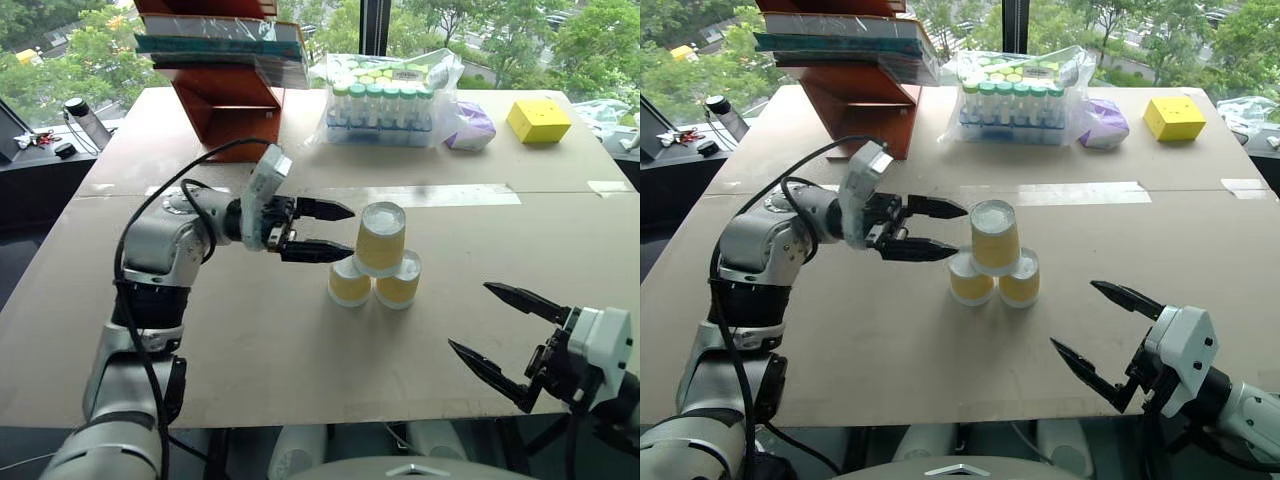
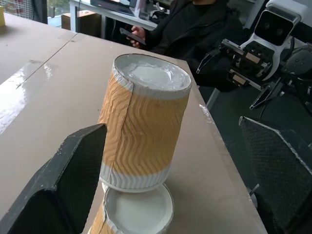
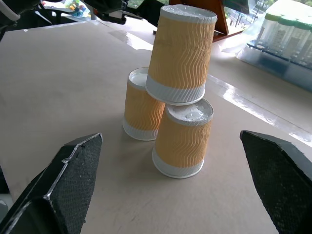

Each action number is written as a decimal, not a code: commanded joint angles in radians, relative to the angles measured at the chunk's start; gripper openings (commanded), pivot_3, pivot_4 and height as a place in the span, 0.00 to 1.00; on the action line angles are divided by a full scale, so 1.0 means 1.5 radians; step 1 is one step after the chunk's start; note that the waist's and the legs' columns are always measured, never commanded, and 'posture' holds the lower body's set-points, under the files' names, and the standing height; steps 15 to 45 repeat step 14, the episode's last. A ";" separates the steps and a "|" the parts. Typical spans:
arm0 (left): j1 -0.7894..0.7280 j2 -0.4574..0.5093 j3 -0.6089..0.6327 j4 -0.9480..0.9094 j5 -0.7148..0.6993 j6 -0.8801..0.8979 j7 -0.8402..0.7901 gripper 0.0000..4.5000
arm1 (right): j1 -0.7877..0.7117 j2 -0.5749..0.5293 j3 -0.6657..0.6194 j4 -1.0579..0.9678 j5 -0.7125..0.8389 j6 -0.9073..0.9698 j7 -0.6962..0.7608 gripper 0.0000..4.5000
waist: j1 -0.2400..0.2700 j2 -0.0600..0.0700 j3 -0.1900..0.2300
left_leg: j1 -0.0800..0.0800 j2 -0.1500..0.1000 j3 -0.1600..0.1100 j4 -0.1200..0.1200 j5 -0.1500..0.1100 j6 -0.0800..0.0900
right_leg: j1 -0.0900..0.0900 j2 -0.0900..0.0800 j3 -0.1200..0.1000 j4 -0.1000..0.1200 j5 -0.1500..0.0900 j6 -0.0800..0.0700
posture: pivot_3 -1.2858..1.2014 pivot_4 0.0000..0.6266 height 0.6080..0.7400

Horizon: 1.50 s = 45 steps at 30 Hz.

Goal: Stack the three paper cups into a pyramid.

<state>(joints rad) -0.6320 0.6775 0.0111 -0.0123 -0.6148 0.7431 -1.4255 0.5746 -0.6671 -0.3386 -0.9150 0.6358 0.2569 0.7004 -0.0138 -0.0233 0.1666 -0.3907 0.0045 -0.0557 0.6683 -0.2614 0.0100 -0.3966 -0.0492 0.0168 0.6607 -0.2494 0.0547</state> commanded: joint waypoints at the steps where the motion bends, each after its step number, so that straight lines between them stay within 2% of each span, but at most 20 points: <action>1: 0.068 0.020 0.061 -0.036 -0.009 -0.012 0.056 1.00 | -0.005 -0.001 -0.040 0.027 0.029 -0.018 0.036 1.00 | 0.001 0.000 0.000 | 0.000 0.000 0.000 0.000 0.000 0.000 | 0.000 0.000 0.000 0.000 0.000 0.000 | 0.52 0.24 1.00; 10: 0.331 0.012 0.176 -0.076 0.033 -0.137 0.191 1.00 | 0.100 0.007 -0.174 0.135 0.056 -0.040 0.169 1.00 | 0.008 0.001 0.000 | 0.000 0.000 0.000 -0.001 0.000 0.000 | 0.000 -0.001 0.000 -0.001 0.000 0.000 | 0.52 0.24 1.00; 14: 0.397 0.014 0.193 -0.086 0.042 -0.162 0.224 1.00 | 0.118 0.017 -0.189 0.174 0.046 -0.053 0.197 1.00 | 0.010 0.001 0.000 | 0.000 0.000 0.000 -0.001 0.000 0.000 | 0.000 -0.002 0.000 -0.001 -0.001 -0.003 | 0.52 0.24 1.00; 45: 0.397 0.014 0.193 -0.086 0.042 -0.162 0.224 1.00 | 0.118 0.017 -0.189 0.174 0.046 -0.053 0.197 1.00 | 0.010 0.001 0.000 | 0.000 0.000 0.000 -0.001 0.000 0.000 | 0.000 -0.002 0.000 -0.001 -0.001 -0.003 | 0.52 0.24 1.00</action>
